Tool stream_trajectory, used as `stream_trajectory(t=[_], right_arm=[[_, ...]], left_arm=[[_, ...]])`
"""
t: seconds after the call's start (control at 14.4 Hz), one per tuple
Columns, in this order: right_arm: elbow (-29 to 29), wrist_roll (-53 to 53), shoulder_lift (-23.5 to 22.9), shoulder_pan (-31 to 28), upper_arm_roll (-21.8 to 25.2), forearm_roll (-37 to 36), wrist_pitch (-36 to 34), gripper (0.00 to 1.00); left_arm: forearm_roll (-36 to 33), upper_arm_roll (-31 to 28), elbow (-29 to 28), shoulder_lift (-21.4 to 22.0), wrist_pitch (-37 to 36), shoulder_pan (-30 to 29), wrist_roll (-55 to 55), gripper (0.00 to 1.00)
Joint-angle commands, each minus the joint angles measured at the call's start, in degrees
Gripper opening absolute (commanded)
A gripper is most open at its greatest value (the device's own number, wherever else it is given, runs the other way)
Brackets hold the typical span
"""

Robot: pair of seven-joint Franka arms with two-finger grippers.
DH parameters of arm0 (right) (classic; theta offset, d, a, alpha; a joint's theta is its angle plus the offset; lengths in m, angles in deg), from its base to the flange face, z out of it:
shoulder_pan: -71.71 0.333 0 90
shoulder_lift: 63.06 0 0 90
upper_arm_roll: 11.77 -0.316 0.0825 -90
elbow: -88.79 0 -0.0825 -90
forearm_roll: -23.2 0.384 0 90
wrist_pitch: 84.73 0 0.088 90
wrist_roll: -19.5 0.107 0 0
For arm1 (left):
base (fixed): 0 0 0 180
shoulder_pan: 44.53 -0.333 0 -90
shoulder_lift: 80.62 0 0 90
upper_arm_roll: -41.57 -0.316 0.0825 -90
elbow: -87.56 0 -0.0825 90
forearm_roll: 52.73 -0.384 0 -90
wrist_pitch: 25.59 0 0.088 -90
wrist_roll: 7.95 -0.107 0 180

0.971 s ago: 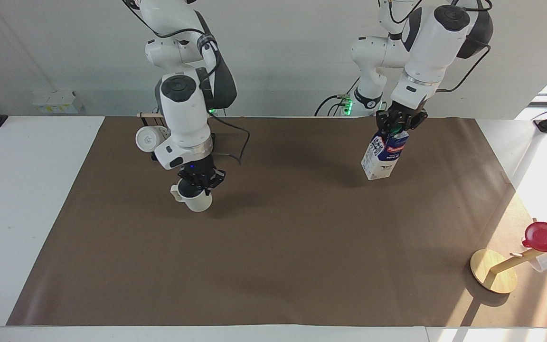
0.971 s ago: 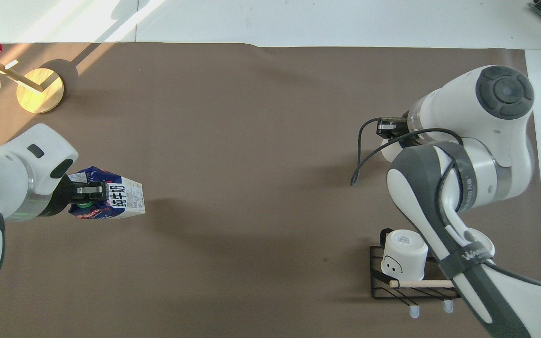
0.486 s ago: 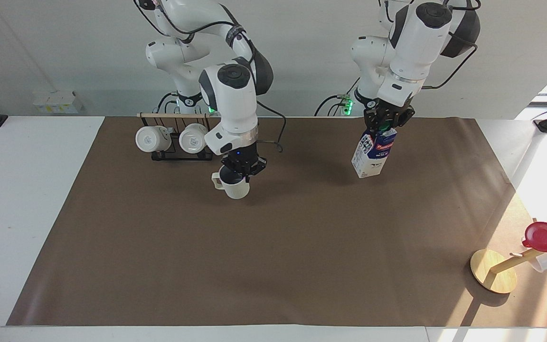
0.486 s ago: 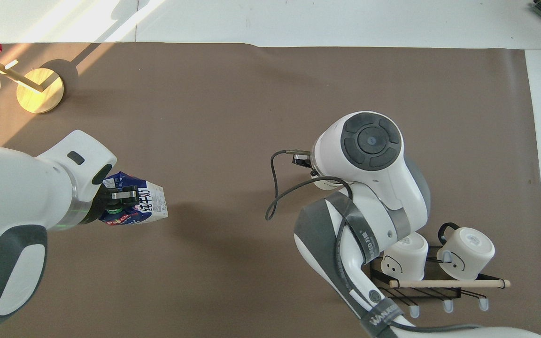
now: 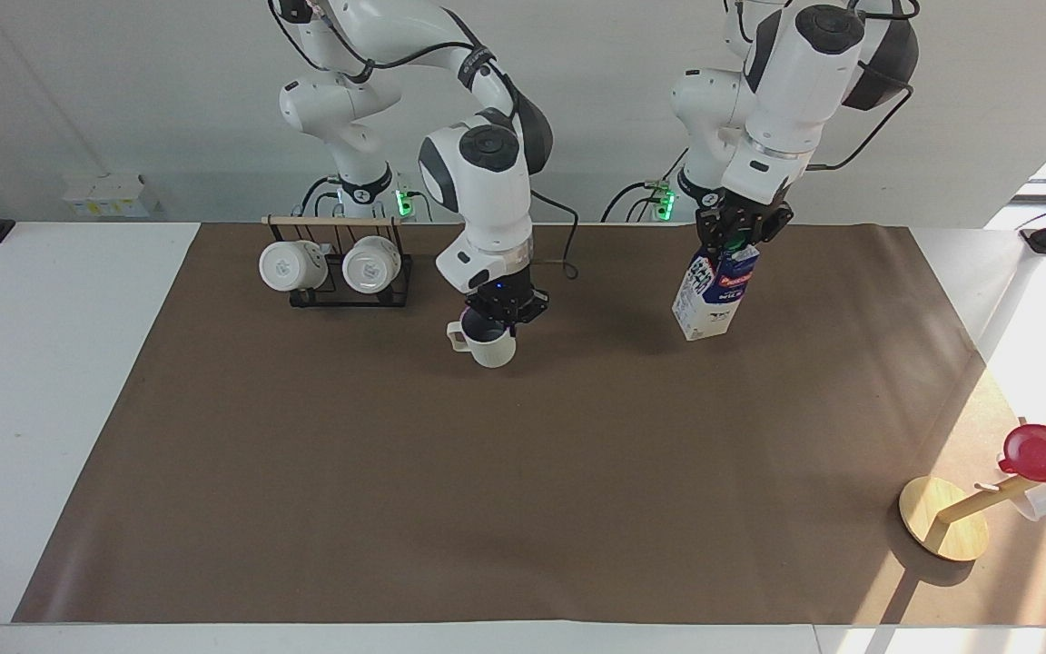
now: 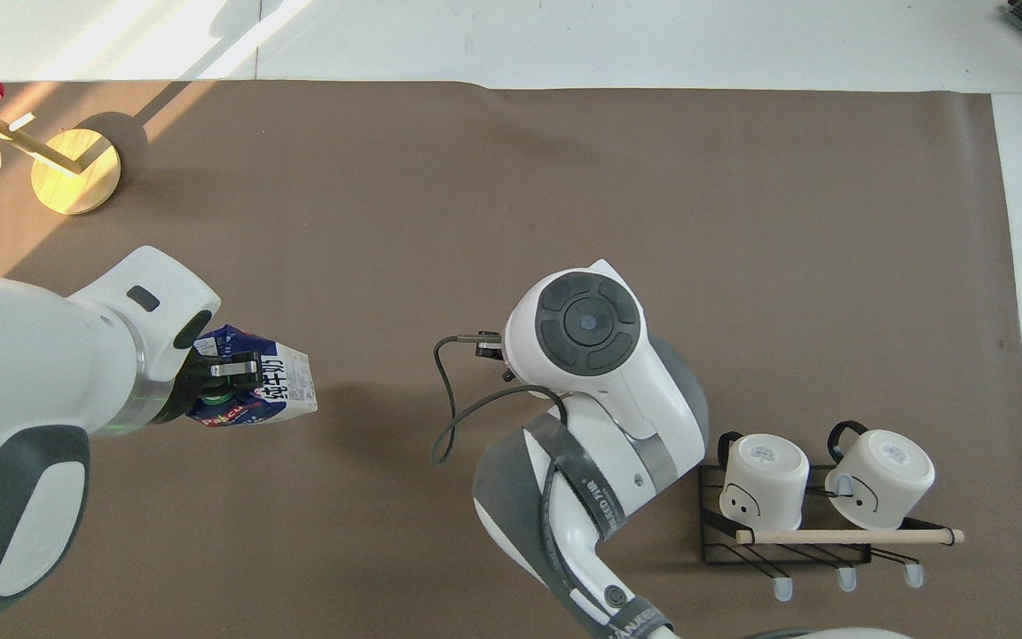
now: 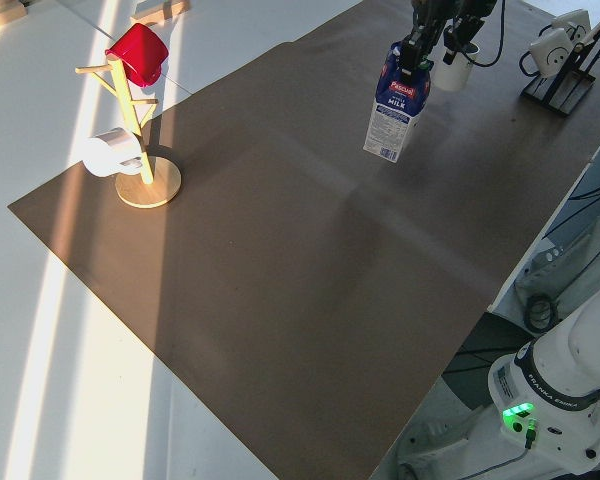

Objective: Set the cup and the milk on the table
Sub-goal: 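Carry the mug toward the table center with the right gripper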

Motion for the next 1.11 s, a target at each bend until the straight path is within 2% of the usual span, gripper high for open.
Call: stream_trajectory(t=[0.0, 0.28, 0.35, 0.42, 0.49, 0.56, 0.62, 0.76, 0.83, 1.04], right_arm=[[-0.35, 4.58, -2.18, 2.83, 0.08, 0.84, 4.28, 0.0], [-0.09, 6.87, -4.2, 6.09, 0.08, 0.32, 6.66, 0.0], [0.0, 7.05, -4.29, 6.0, 0.08, 0.32, 6.84, 0.04], [0.17, 7.23, -4.38, 6.09, 0.08, 0.93, 6.84, 0.14], [0.52, 8.71, -4.38, 6.0, 0.08, 1.37, 6.84, 0.31], [0.61, 10.81, -4.38, 6.09, 0.08, 1.37, 6.84, 0.71], [0.62, 11.7, -4.29, 6.09, 0.08, 1.37, 6.93, 0.86], [0.7, 12.24, -4.21, 6.09, 0.08, 1.46, 6.84, 0.92], [0.7, 12.15, -3.6, 5.48, 0.08, 1.37, 6.67, 1.0], [0.18, 11.72, 2.45, 1.72, 0.61, 1.37, 3.52, 1.0]], left_arm=[[-0.74, -0.48, 1.03, 0.01, -1.61, 0.85, 1.03, 0.38], [-0.74, -0.48, 0.94, 0.01, -1.61, 0.85, 1.03, 0.38], [-0.74, -0.48, 0.94, 0.01, -1.61, 0.86, 1.03, 0.38], [-0.74, -0.48, 0.94, 0.01, -1.61, 0.86, 1.03, 0.38], [-0.74, -0.48, 0.94, 0.01, -1.61, 0.86, 1.03, 0.38], [-0.74, -0.48, 0.94, 0.01, -1.61, 0.86, 1.03, 0.38], [-0.74, -0.39, 0.94, 0.01, -1.61, 0.86, 1.03, 0.38], [-0.74, -0.39, 0.94, 0.01, -1.61, 0.86, 1.03, 0.38], [-0.74, -0.39, 0.94, 0.09, -1.61, 0.86, 1.12, 0.38], [-0.65, -0.39, 0.94, 0.09, -1.18, 2.17, 1.56, 0.38]])
